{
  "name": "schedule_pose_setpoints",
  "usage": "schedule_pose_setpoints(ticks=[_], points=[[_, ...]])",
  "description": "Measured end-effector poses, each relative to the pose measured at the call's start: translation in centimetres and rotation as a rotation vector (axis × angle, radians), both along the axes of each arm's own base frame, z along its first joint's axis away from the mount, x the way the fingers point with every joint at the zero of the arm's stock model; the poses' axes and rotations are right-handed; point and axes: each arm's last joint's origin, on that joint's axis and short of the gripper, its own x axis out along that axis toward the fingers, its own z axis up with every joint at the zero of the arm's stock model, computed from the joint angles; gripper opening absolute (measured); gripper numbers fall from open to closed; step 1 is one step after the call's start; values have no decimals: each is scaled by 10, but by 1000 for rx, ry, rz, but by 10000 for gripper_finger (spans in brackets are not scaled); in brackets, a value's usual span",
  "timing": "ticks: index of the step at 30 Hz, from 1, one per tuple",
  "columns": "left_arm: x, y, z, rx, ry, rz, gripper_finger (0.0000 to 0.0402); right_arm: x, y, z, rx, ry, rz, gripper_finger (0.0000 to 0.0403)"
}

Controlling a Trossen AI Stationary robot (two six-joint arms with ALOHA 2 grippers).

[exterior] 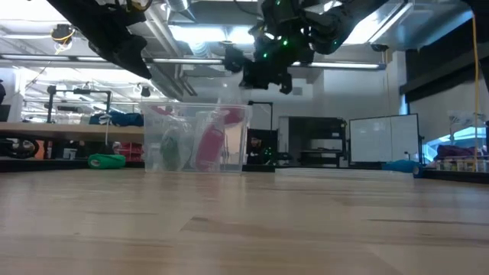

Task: Roll bandage
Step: Put the zip bag into the transparent container

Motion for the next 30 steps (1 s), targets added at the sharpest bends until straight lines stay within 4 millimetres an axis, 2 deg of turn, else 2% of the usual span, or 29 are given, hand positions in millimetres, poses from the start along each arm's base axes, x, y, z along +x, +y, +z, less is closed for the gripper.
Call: schedule_pose_setpoints(ticks=[3, 8, 17, 24, 30], points=[[0, 0, 0, 0, 0, 0, 155, 2, 0, -8, 23, -10, -10, 4], [0, 0, 0, 3, 3, -3, 155, 9, -2, -9, 42, -55, 7, 5], [1, 0, 1, -3, -17, 3, 155, 27, 5, -37, 91, -13, 83, 6], [1, 0, 1, -1, -24, 1, 155, 44, 6, -40, 96, -32, 131, 7], [1, 0, 1, -2, -14, -5, 155, 51, 6, -47, 116, -22, 176, 9]])
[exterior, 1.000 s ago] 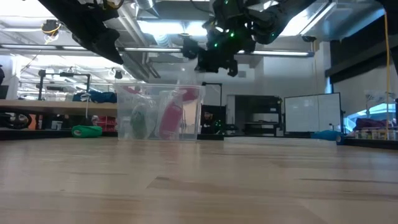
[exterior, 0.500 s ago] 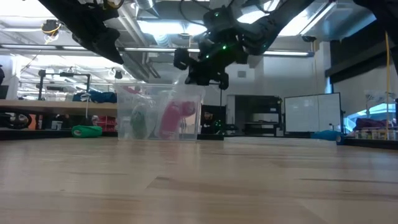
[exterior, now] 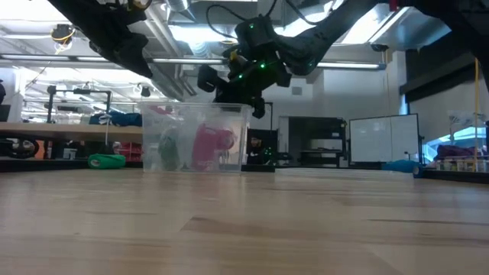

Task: Roll bandage
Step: Put the zip bag into the transparent container, then adjust the zip bags in the transparent container

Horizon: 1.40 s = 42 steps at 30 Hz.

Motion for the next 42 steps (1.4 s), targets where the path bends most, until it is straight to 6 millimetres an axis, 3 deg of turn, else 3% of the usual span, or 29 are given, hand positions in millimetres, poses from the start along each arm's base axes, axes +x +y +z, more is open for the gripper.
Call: schedule_pose_setpoints(ticks=[13, 25, 30, 37, 42], points=[[1, -1, -1, -38, 9, -58, 155, -1, -2, -2, 55, -5, 15, 23], [1, -2, -4, -113, 3, -94, 155, -3, 2, 5, -23, 110, 105, 159], [-1, -3, -6, -135, -4, -73, 155, -14, 11, 35, -82, 166, 165, 187], [-4, -2, -9, -175, -21, -30, 155, -41, 20, 88, -180, 257, 240, 186], [-5, 2, -9, -187, -37, 14, 155, -53, 4, 119, -286, 502, 312, 173]])
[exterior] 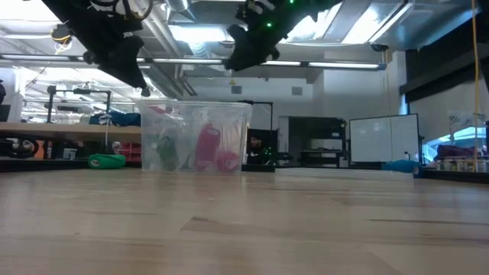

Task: Roll bandage
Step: Adjust the zip bags in the transparent container

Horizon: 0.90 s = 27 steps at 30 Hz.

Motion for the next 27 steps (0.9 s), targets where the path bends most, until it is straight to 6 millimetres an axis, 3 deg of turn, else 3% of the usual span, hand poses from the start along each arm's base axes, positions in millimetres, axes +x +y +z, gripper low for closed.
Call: schedule_pose_setpoints(ticks=[3, 7, 12, 16, 21, 27], points=[[-3, 5, -2, -18, 5, 51, 155, -2, -21, 13, -98, 149, 45, 162], [-6, 13, -4, -29, 16, 124, 155, -5, -49, 16, -187, 324, 234, 144], [-7, 22, -7, 7, 43, 224, 155, 7, -73, -11, -191, 413, 359, 103], [-5, 29, -12, 0, 78, 262, 155, 21, -80, -41, -192, 522, 379, 60], [-2, 34, -22, -27, 169, 275, 155, 25, -81, -44, -150, 599, 411, 7], [2, 33, -29, -92, 194, 226, 155, 31, -78, -53, -40, 664, 455, 5]])
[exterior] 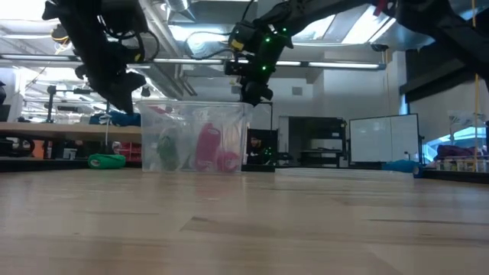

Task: Roll bandage
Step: Adjust the zip bags in the transparent container

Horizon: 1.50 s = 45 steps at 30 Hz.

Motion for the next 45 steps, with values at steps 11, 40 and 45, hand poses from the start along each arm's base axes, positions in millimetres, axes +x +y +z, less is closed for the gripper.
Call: schedule_pose_setpoints(ticks=[11, 40, 45], points=[[0, -3, -40, -142, -80, -192, 155, 4, 4, -33, 85, 120, -1, 3], [-2, -8, -25, -87, -169, -260, 155, 1, 34, -31, 101, 253, 203, 2], [-3, -8, -24, -78, -155, -276, 155, 8, 61, -30, 95, 272, 285, 1]])
